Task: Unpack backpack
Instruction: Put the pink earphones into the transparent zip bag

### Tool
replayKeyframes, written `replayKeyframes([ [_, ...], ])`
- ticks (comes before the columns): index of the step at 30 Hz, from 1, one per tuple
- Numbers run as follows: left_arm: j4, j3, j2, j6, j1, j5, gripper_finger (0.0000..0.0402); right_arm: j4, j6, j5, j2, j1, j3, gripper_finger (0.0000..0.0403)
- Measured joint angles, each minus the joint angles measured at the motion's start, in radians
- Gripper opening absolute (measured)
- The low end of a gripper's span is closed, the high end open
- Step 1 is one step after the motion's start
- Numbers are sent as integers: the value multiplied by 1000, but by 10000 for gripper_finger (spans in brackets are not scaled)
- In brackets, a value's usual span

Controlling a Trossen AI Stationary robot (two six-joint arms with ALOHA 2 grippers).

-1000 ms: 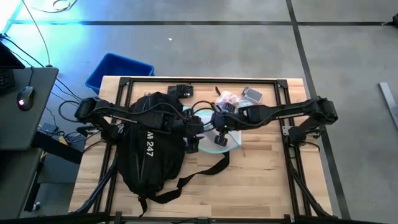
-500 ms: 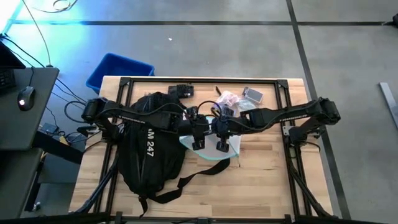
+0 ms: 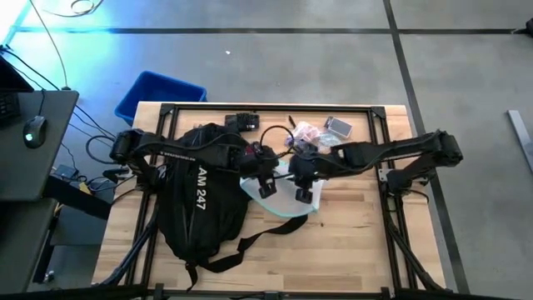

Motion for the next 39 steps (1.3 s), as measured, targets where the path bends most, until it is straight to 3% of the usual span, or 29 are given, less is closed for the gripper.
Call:
replayKeyframes([
  [6,-223,83,0,-310,-5,79,0,-201,-24,194,-144,-56,0,226],
  [9,-275,125,0,-402,-16,107,0,-234,-84,216,-193,-115,-20,254],
  [17,-278,129,2,-423,-19,129,0,230,-119,-53,-296,-382,-427,243],
  [21,-261,129,3,-380,0,129,0,397,-76,-125,-229,-520,-522,230],
  [28,-251,129,3,-329,55,168,0,534,-285,-168,9,-632,-484,193],
  [39,-251,129,3,-291,104,189,0,454,-281,-150,301,-695,-343,173],
])
